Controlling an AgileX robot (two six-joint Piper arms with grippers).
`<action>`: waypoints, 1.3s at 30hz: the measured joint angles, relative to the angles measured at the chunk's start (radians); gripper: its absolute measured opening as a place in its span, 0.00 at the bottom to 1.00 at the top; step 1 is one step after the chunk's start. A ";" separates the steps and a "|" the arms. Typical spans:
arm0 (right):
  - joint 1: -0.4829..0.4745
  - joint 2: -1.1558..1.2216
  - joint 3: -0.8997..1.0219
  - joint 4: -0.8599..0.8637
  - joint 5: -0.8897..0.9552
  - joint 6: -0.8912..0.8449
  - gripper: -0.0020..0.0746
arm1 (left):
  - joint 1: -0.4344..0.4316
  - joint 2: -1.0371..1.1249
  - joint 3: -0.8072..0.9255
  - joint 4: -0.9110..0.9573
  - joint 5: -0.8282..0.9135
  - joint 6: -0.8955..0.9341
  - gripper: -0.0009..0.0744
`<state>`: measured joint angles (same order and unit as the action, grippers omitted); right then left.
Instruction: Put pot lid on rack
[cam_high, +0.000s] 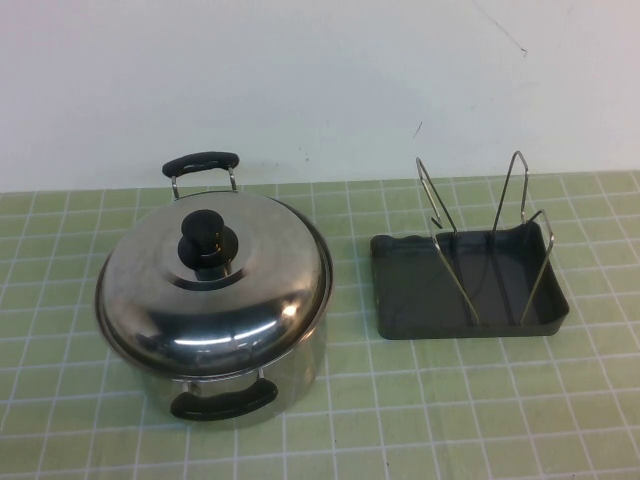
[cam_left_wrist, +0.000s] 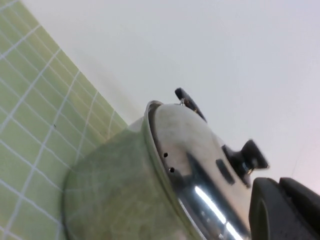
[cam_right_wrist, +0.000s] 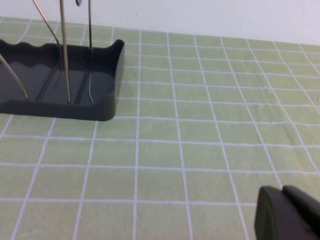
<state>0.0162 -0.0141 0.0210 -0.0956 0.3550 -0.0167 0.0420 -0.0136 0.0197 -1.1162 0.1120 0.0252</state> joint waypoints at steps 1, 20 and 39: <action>0.000 0.000 0.000 0.000 0.000 0.000 0.02 | -0.002 0.000 -0.002 0.000 0.009 0.050 0.01; 0.000 0.000 0.000 0.000 0.000 0.001 0.02 | -0.082 0.510 -0.477 0.170 -0.009 0.750 0.03; 0.000 0.000 0.000 0.000 0.000 0.001 0.02 | -0.376 1.115 -0.345 1.105 -0.944 -0.121 0.79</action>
<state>0.0162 -0.0141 0.0210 -0.0956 0.3550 -0.0161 -0.3339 1.1016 -0.3248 -0.0116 -0.8321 -0.0962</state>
